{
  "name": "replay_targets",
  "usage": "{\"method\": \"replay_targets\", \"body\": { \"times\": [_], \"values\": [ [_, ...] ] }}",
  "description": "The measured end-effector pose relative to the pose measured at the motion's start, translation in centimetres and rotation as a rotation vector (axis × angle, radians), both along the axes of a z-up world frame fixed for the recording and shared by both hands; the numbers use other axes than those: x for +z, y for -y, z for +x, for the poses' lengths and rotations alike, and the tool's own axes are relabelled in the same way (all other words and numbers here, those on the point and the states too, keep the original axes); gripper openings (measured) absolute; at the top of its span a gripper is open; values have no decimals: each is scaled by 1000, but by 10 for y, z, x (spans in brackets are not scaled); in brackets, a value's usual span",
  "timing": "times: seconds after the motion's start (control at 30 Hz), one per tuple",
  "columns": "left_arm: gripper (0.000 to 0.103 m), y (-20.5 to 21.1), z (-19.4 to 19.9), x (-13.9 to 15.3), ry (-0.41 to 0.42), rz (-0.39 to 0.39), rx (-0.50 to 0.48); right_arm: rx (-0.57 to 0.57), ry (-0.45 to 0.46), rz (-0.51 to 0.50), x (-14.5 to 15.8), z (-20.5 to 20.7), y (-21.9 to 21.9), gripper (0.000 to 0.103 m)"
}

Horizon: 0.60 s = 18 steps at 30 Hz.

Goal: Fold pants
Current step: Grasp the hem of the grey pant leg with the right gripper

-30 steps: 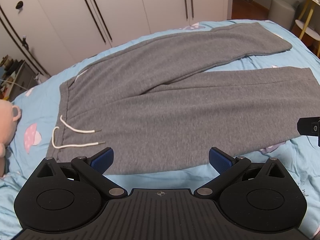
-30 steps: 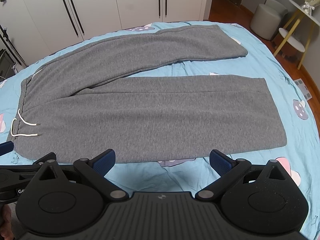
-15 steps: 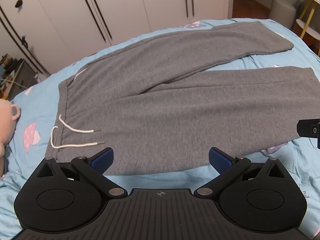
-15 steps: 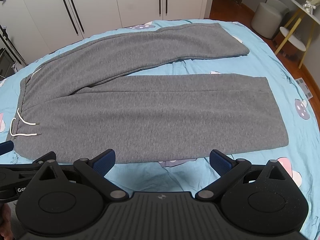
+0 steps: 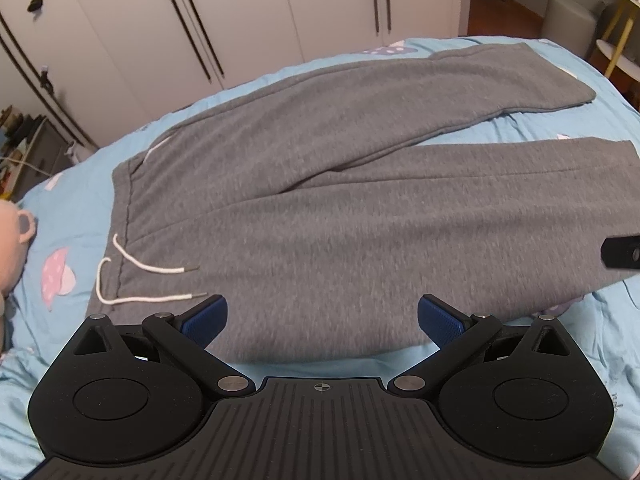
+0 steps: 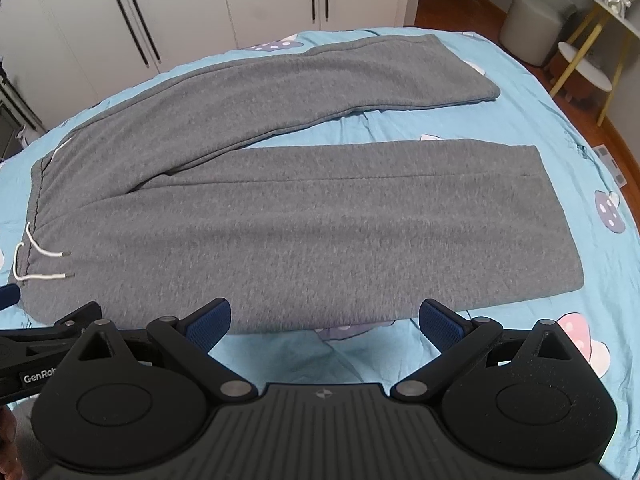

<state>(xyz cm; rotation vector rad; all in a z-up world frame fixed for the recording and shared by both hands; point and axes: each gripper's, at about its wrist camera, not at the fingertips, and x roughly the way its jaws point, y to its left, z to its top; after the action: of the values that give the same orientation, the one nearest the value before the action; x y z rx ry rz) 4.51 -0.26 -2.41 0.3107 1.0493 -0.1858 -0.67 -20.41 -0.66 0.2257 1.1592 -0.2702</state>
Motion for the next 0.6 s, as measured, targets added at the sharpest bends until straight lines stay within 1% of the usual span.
{"method": "replay_targets", "body": {
  "times": [0.1,0.13,0.17,0.23,0.27,0.37,0.4,0.43,0.47,0.53,0.6],
  "values": [
    [103,-7,14,-10,-11,-18,29,-27,43,35,1,9,13,100],
    [103,-10,19,-14,-11,-24,42,-42,73,53,2,12,20,100],
    [103,-13,25,-20,-9,-32,58,-55,116,65,4,14,27,100],
    [103,-20,38,-34,9,-37,99,-95,238,58,4,18,42,100],
    [103,-23,44,-41,28,-32,120,-120,293,36,2,20,49,100],
    [103,-29,63,-68,148,25,180,-182,429,-26,-10,31,71,100],
    [103,-30,71,-78,192,56,202,-192,441,-51,-17,41,79,100],
    [103,-31,80,-88,215,82,222,-196,415,-57,-24,54,88,100],
    [103,-32,88,-95,222,88,231,-197,380,-44,-32,68,96,100],
    [103,-37,106,-106,249,58,248,-206,337,47,-47,104,120,100],
    [103,-42,121,-115,286,14,263,-258,310,110,-57,143,142,100]
  ]
}}
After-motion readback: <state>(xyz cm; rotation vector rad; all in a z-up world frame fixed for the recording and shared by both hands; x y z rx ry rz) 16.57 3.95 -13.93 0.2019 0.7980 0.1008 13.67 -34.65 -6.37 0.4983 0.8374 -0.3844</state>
